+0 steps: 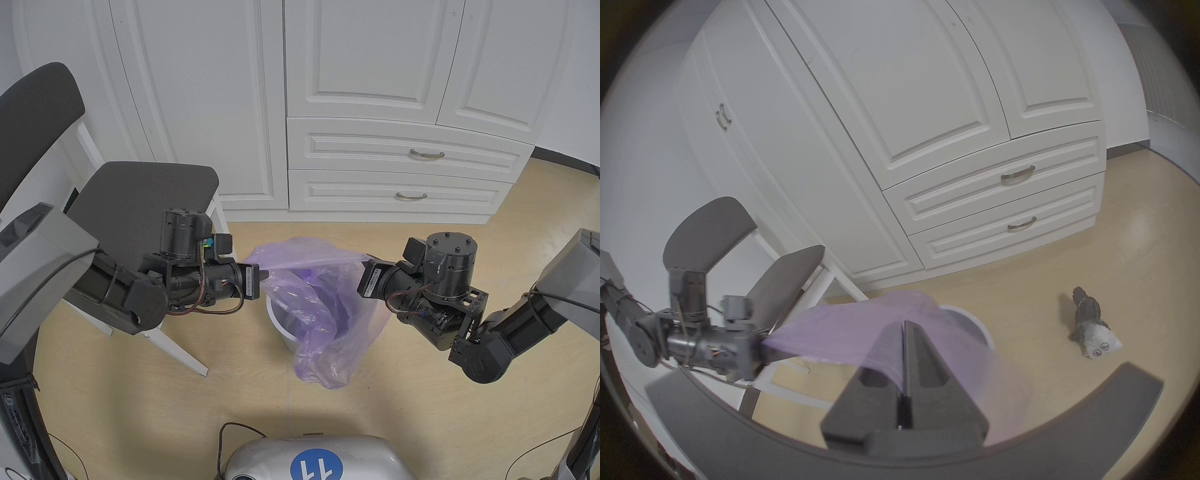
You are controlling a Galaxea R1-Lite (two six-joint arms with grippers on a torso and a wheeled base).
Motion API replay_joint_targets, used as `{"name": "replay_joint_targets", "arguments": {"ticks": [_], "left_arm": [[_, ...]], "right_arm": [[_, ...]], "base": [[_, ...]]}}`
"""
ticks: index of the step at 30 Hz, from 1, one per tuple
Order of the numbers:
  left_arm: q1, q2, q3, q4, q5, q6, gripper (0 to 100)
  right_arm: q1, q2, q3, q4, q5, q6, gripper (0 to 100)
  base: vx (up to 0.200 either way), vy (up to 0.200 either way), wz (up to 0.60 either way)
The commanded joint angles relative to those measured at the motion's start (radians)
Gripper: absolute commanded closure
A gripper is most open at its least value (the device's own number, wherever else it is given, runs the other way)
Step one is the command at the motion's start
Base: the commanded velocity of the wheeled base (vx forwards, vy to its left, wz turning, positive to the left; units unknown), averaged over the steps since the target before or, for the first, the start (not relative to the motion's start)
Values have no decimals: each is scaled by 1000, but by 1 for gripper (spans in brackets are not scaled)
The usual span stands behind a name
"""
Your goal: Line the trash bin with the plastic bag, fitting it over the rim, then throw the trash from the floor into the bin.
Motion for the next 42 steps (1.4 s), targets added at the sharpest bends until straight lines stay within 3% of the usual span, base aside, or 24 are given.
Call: {"name": "replay_joint_targets", "arguments": {"ticks": [1, 6, 8, 9, 15, 16, 21, 22, 28, 29, 32, 38, 42], "left_arm": [[52, -55, 85, -17, -86, 67, 100], [67, 7, 124, -116, -202, 89, 100], [67, 17, 127, -135, -213, 87, 100], [61, 65, 147, -221, -231, 86, 100], [29, 162, 177, -465, -227, 57, 100], [3, 182, 185, -526, -222, 4, 100], [-45, 212, 177, -580, -216, -74, 100], [-48, 218, 176, -583, -216, -74, 100], [-65, 248, 144, -584, -167, -95, 100], [-88, 264, 113, -595, -113, -138, 100], [-106, 284, 82, -644, -52, -220, 100], [-120, 289, 76, -658, -43, -253, 100], [-117, 301, 55, -635, -40, -255, 100]], "right_arm": [[-61, 109, -51, -60, 3, -1, 100], [-88, 197, -108, -173, 8, 6, 100], [-88, 201, -113, -181, 8, 6, 100], [-88, 212, -117, -199, 8, 8, 100], [-97, 203, -116, -196, 9, 8, 100], [-104, 198, -116, -193, 9, 6, 100], [-104, 169, -96, -184, 11, 3, 100], [-104, 161, -90, -184, 11, 2, 0], [-102, 98, -47, -183, 54, 3, 0], [-104, 82, -21, -176, 77, 2, 0], [-107, 68, -8, -134, 88, -4, 0], [-110, 20, -19, 78, 88, -3, 0], [-113, 52, -45, 87, 88, 9, 0]], "base": [[0, 0, 0], [0, 0, 0], [0, 0, 0], [0, 0, 0], [0, 0, 0], [0, 0, 0], [0, 0, 0], [0, 0, 0], [0, 0, 0], [0, 0, 0], [0, 0, 0], [0, 0, 0], [0, 0, 0]]}}
